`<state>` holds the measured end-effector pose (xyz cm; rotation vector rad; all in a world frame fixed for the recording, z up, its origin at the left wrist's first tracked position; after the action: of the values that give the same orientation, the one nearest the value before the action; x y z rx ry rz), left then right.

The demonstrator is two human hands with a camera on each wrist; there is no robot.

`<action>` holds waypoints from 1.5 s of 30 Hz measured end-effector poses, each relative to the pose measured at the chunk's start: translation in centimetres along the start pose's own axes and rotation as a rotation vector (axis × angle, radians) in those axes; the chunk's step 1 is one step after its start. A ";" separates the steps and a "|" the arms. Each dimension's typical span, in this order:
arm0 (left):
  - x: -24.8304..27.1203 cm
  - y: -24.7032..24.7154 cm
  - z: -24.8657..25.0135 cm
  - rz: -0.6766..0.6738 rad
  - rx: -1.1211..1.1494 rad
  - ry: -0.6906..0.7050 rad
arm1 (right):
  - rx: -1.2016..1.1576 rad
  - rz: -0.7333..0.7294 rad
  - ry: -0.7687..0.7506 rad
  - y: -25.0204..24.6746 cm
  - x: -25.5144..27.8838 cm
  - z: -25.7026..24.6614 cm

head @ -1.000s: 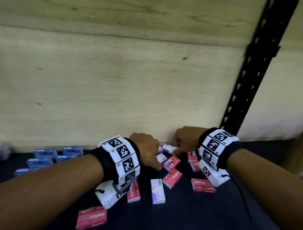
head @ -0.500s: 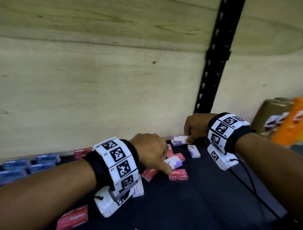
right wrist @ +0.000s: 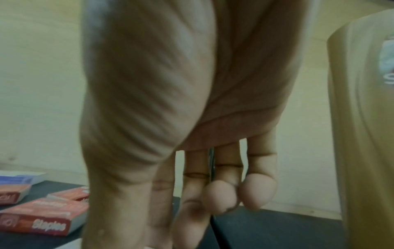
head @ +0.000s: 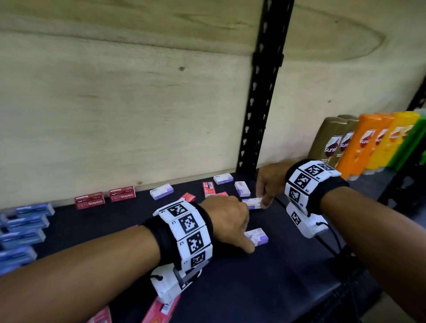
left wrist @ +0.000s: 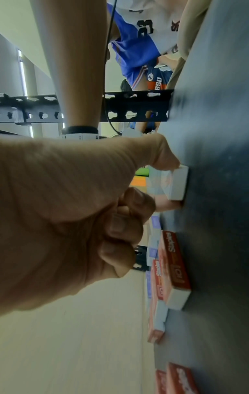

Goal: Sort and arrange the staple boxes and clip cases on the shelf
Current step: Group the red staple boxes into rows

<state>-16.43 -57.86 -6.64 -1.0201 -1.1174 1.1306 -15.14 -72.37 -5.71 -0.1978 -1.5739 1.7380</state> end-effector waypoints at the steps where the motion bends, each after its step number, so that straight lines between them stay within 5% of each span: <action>1: -0.1 0.0 0.1 -0.001 -0.001 -0.001 | -0.012 -0.008 -0.005 0.4 0.1 0.1; 9: 0.4 -0.3 -0.4 -0.054 -0.038 -0.032 | 0.000 -0.010 -0.022 0.7 0.3 0.1; 12: 2.3 -1.2 -2.4 -0.096 -0.058 -0.105 | -0.011 0.092 -0.052 -1.3 0.2 -1.1; 16: 6.9 -2.5 -7.5 -0.139 -0.111 -0.270 | -0.060 0.230 -0.163 -4.6 0.3 -5.7; 24: 14.7 -1.5 -15.4 -0.183 -0.109 -0.553 | -0.001 0.245 -0.390 -6.4 -0.4 -16.6; 33: 15.1 -0.9 -14.5 -0.071 0.081 -0.462 | 0.078 0.255 -0.505 -5.7 -1.3 -22.4; 45: 13.0 0.6 -10.3 -0.187 0.100 -0.274 | 0.081 0.243 -0.477 -6.2 -1.8 -22.6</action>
<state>-5.45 -45.44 -7.07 -0.6808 -1.3294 1.1846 1.91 -56.16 -5.91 0.0777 -1.8686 2.1488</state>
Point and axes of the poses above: each hand's wrist, its own x-axis away from the middle knuckle, its own y-axis out of the palm, z = x × y, the point moved 8 cm from there along -x, towards the middle knuckle, and after that the axes turned 15 degrees about y, right-handed, at the moved point
